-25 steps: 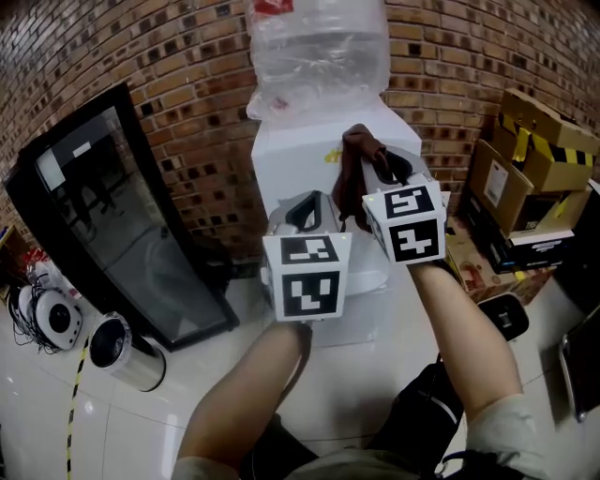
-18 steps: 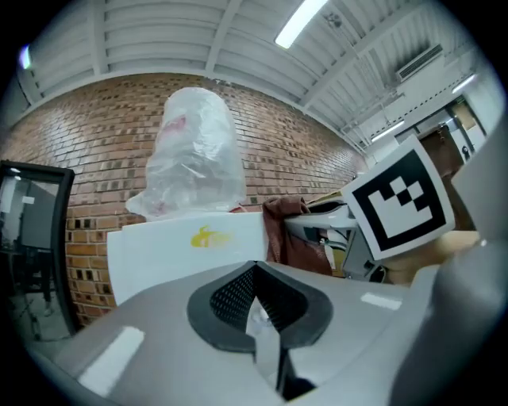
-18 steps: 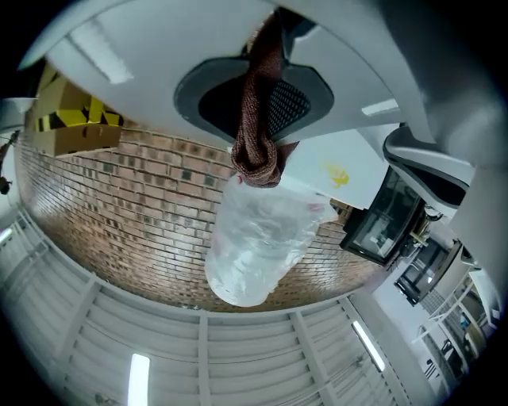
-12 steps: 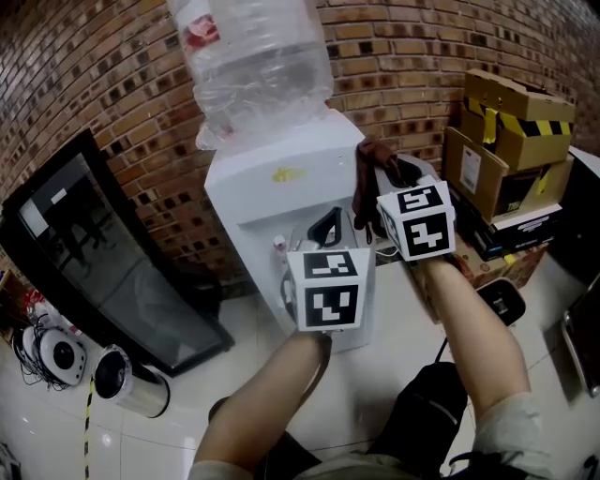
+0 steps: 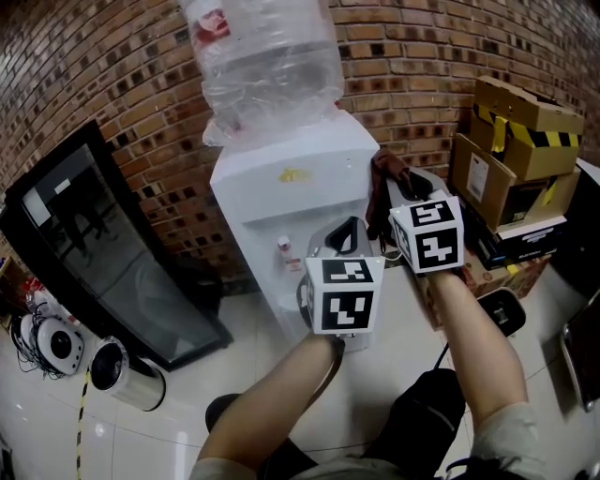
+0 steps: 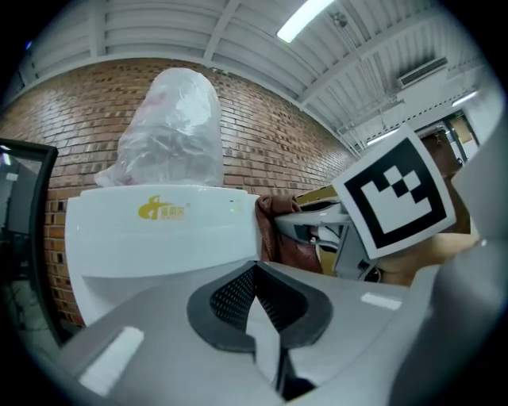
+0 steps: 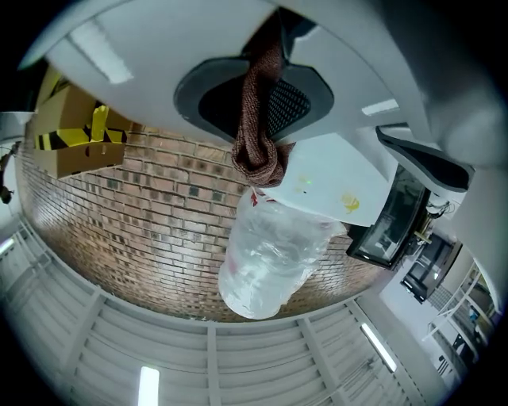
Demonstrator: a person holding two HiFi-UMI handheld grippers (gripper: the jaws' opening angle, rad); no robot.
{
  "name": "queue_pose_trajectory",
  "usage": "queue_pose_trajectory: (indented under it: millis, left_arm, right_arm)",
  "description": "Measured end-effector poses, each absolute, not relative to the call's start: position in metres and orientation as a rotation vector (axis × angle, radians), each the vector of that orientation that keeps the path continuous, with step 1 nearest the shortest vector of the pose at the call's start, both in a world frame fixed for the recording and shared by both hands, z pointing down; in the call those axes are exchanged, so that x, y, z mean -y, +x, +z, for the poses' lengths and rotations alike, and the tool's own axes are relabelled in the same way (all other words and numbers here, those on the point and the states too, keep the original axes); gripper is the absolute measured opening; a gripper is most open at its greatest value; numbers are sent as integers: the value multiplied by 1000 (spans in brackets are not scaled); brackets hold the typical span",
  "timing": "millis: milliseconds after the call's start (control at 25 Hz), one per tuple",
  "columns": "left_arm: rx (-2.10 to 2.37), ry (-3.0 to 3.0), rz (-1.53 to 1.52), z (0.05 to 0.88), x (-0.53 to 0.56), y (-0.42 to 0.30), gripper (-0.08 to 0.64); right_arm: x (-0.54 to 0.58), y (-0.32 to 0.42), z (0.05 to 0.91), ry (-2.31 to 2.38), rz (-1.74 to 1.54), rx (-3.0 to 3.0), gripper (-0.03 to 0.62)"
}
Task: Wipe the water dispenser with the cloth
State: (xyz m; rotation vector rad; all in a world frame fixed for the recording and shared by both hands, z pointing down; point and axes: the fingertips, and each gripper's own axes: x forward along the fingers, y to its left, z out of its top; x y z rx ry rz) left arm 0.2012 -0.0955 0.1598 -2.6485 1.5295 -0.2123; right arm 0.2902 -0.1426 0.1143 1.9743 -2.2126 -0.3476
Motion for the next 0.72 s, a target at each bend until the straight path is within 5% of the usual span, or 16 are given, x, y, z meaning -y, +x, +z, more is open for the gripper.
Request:
queue_pose_trajectory:
  millis: [720]
  left_arm:
    - [-2051,-2311,-140,153,65,-66,0]
  right_arm:
    - [86,51,101,1620,-501,2552,72]
